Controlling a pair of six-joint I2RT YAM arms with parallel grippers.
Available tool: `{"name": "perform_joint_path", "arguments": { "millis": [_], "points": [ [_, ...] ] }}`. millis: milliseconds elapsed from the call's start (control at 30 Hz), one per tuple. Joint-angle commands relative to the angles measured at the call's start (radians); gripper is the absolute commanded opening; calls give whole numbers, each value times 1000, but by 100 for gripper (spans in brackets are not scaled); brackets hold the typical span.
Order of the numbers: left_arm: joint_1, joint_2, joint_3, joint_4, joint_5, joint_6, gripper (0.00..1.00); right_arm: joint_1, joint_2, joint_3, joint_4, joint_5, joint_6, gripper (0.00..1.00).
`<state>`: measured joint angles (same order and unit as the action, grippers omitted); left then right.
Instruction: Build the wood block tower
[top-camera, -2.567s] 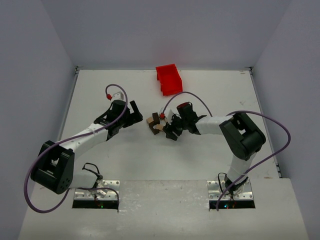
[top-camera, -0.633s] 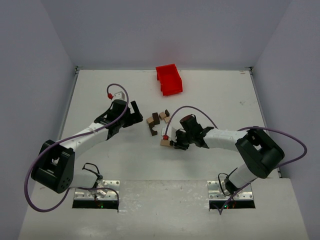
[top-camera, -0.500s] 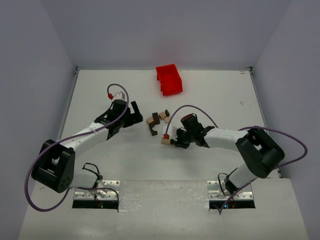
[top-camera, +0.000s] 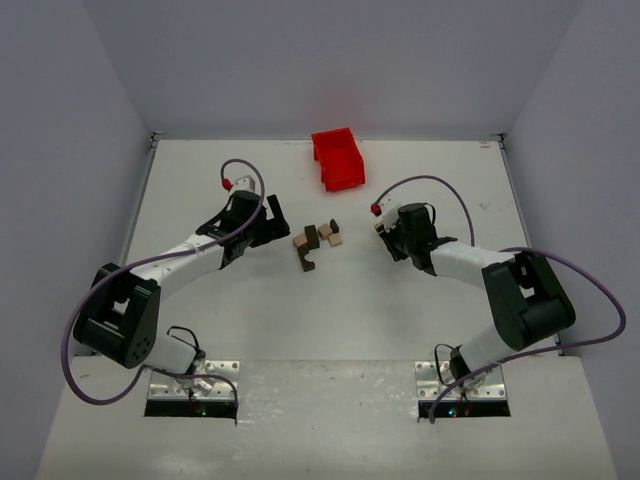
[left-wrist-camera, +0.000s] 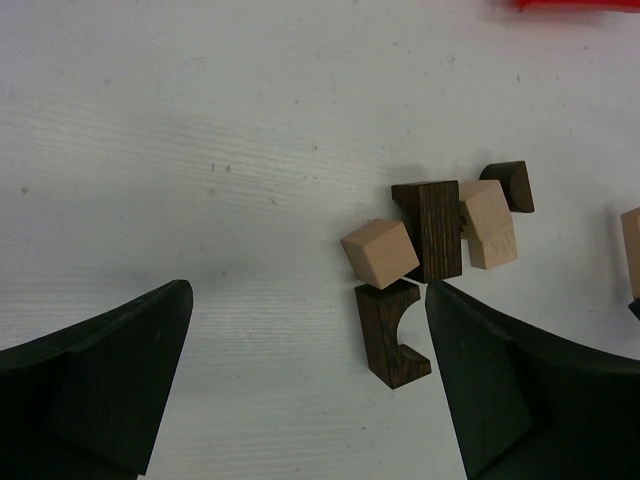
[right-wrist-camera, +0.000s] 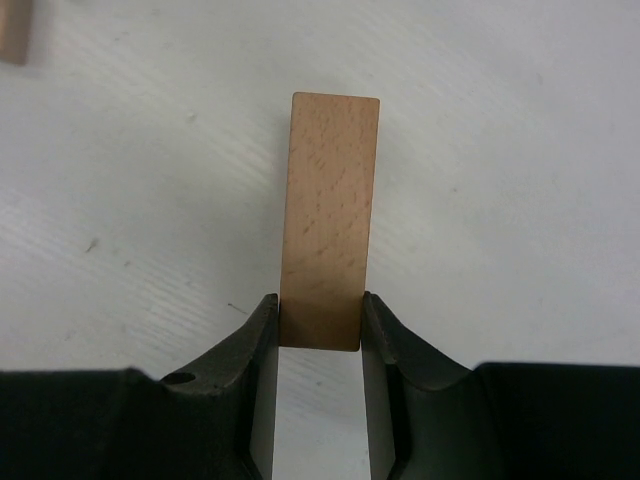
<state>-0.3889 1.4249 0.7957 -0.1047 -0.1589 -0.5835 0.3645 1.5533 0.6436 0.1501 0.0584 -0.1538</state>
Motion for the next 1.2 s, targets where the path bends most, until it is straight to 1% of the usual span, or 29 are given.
{"name": "perform_joint_path", "arguments": {
  "millis": [0,67,133,233,333,433,500,633,700,967,1100,1167],
  "points": [
    [-5,22,45,30,-12,8,100,2,16,60,-25,295,311,14],
    [-5,24,45,30,-14,8,100,2,13,60,-53,312,368,14],
    [-5,23,45,28,-17,8,100,2,-2,40,-42,281,365,14],
    [-5,22,42,30,-16,7,100,2,-47,-14,2,176,322,13],
    [-5,25,37,39,-14,7,100,1,-95,-70,65,28,239,14],
    [-5,30,41,43,1,15,100,1,-86,-71,62,-70,200,14],
    [-5,30,41,43,6,20,100,2,-62,-49,49,-95,189,14],
    [-5,28,36,43,4,22,100,2,-26,-10,5,-83,186,16],
    [-5,26,34,42,6,22,100,2,-17,3,-16,-89,177,22],
    [-5,19,33,42,6,27,100,2,24,41,-85,-86,145,30],
    [-5,19,33,42,6,30,100,1,66,68,-114,-37,123,31],
    [-5,19,33,42,10,30,100,2,100,92,-138,-12,125,34]
  ]
}}
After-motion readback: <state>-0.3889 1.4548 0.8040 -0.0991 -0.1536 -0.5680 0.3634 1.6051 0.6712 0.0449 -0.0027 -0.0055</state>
